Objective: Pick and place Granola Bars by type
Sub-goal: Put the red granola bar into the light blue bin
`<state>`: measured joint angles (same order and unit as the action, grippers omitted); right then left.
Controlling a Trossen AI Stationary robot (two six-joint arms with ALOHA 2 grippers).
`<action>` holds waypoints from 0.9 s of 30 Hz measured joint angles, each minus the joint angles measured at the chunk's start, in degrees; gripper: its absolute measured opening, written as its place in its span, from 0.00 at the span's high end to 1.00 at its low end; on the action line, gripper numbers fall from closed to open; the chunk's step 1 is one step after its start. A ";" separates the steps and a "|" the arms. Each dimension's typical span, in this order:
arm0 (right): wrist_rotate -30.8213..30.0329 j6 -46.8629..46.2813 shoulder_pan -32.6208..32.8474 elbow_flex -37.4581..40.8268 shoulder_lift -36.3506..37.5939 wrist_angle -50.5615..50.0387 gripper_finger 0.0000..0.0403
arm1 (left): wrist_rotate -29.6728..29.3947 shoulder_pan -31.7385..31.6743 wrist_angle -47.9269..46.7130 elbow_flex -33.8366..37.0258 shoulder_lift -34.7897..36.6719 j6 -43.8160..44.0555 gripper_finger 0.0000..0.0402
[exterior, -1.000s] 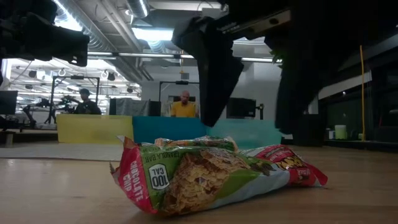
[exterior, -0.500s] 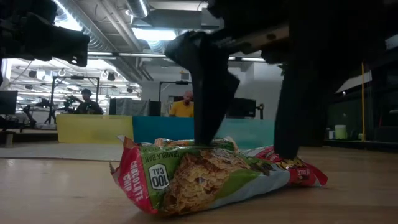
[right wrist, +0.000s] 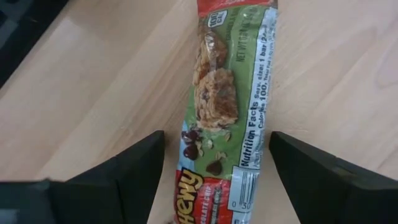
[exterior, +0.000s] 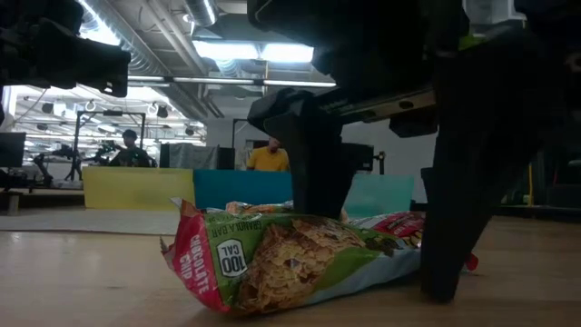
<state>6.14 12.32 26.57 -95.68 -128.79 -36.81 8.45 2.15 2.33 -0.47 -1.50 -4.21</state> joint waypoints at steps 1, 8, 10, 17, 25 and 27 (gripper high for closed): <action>-0.01 -0.02 0.00 0.00 0.00 0.01 0.27 | 0.00 0.00 0.00 0.00 0.02 0.00 0.86; -0.20 -0.02 -0.02 0.02 0.00 0.19 0.42 | 0.00 0.00 0.00 0.00 0.00 0.02 0.86; -0.39 -0.02 -0.02 0.02 0.00 0.23 0.48 | 0.00 0.00 0.00 -0.01 0.02 0.00 0.86; -0.43 -0.02 -0.26 0.02 0.00 0.09 0.68 | 0.00 0.00 0.00 0.00 0.01 0.00 0.86; 0.24 -1.48 -0.76 -0.87 -0.02 -2.71 0.83 | 0.00 0.00 0.00 -0.01 0.00 0.00 0.86; 0.25 -1.57 -0.90 -1.98 -0.06 -5.57 0.86 | 0.00 0.00 0.00 -0.01 0.00 0.00 0.87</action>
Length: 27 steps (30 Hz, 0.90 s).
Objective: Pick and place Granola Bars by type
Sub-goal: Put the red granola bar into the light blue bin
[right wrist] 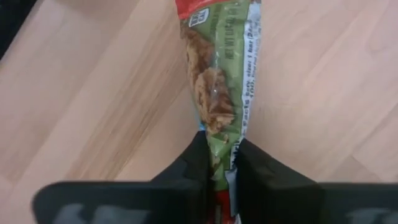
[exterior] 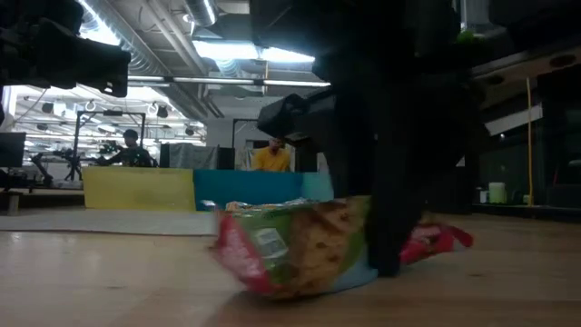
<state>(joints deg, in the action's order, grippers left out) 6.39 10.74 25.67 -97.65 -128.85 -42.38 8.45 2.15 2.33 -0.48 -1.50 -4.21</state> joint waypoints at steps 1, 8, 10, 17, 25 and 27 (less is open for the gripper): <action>0.00 0.00 -0.07 -0.71 -0.09 -1.11 0.88 | 0.00 0.00 0.00 0.01 0.00 0.01 0.86; -0.53 -0.03 -0.43 -7.22 -0.16 -9.76 0.94 | 0.00 0.00 0.00 0.00 0.00 0.00 0.86; -0.58 -0.03 -0.43 -8.98 -0.16 -10.74 0.94 | 0.00 0.00 0.00 -0.01 0.00 0.00 0.86; -0.72 -1.62 -0.52 -12.83 -0.14 -12.80 0.92 | 0.00 0.00 0.00 0.00 0.00 0.00 0.86; -0.77 -7.90 -2.45 -16.40 -0.03 -17.33 0.93 | 0.00 0.00 0.00 -0.01 0.00 0.00 0.86; -0.87 -9.13 -3.03 -17.50 -0.03 -19.37 0.92 | 0.00 0.00 0.00 0.01 0.01 0.00 0.86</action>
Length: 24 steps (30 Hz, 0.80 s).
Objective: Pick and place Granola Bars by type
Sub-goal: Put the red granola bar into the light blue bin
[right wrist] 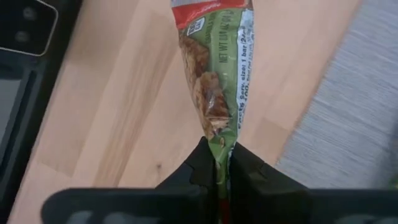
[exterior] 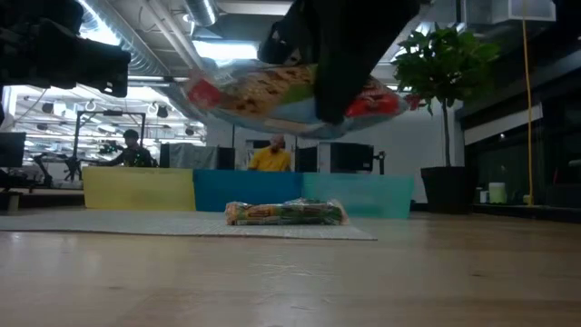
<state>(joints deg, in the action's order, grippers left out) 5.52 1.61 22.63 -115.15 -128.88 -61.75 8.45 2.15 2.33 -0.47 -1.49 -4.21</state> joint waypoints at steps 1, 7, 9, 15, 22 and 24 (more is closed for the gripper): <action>-0.09 -0.43 -0.30 -0.65 0.00 -0.99 0.92 | 0.00 0.00 0.00 0.00 0.01 0.00 0.87; -4.18 -2.84 -1.58 -4.82 0.05 -6.66 0.93 | 0.00 0.00 0.00 -0.01 -0.01 0.00 0.85; -4.82 -2.93 -1.99 -6.55 0.07 -9.07 0.94 | 0.00 0.00 0.00 0.00 0.01 0.00 0.86; -5.88 -3.11 -3.27 -12.62 0.07 -15.63 0.92 | 0.00 0.00 0.00 0.00 -0.01 0.00 0.87; -12.61 -3.60 -5.59 -19.95 0.38 -24.28 0.93 | 0.00 0.00 0.00 -0.01 -0.01 0.00 0.85; -13.68 -3.97 -6.76 -18.70 2.34 -24.19 0.95 | 0.00 0.00 0.00 -0.02 0.01 0.02 0.86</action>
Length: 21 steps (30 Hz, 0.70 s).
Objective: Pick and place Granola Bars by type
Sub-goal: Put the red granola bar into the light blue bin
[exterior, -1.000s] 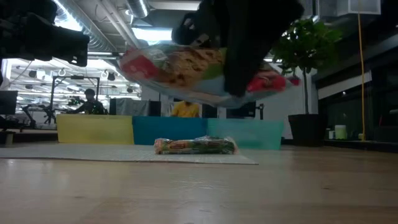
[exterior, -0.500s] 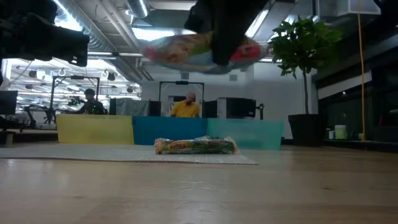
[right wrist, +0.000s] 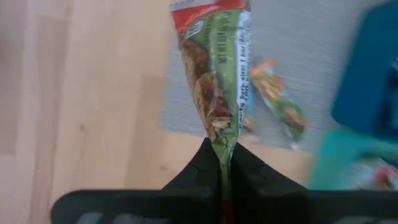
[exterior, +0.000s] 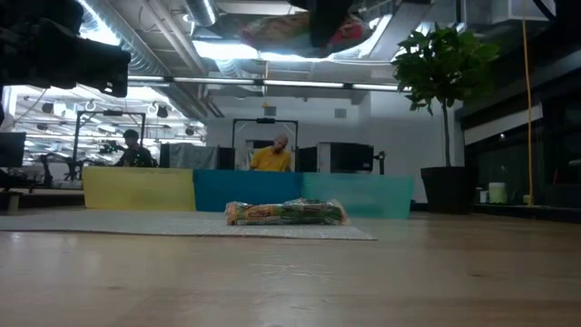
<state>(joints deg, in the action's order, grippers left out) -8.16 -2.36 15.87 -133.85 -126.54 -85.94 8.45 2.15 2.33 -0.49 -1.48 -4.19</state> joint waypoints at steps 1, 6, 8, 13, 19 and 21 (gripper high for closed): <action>-0.27 -0.35 -0.73 0.10 0.68 -0.54 0.96 | 0.00 0.00 0.02 0.01 -0.02 -0.02 0.86; -3.76 -1.67 -4.58 0.01 4.32 -2.08 0.94 | 0.00 0.00 0.00 0.00 -0.02 -0.02 0.86; -5.79 -1.66 -6.29 0.01 5.89 -2.65 0.92 | 0.00 0.00 0.00 0.01 0.00 -0.02 0.86; -7.80 -1.62 -11.41 -0.02 9.60 -2.83 0.92 | 0.00 0.00 0.00 0.02 0.00 -0.02 0.86; -7.91 -1.49 -18.20 -0.04 12.32 -3.27 0.97 | 0.00 0.00 0.00 0.02 -0.02 -0.02 0.87; -7.89 -1.44 -20.28 -0.04 12.81 -3.35 0.95 | 0.00 0.00 0.00 0.02 -0.01 -0.02 0.86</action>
<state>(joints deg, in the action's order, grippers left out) -16.05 -3.79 -4.41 -133.88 -113.72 -89.29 8.45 2.15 2.33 -0.47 -1.49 -4.21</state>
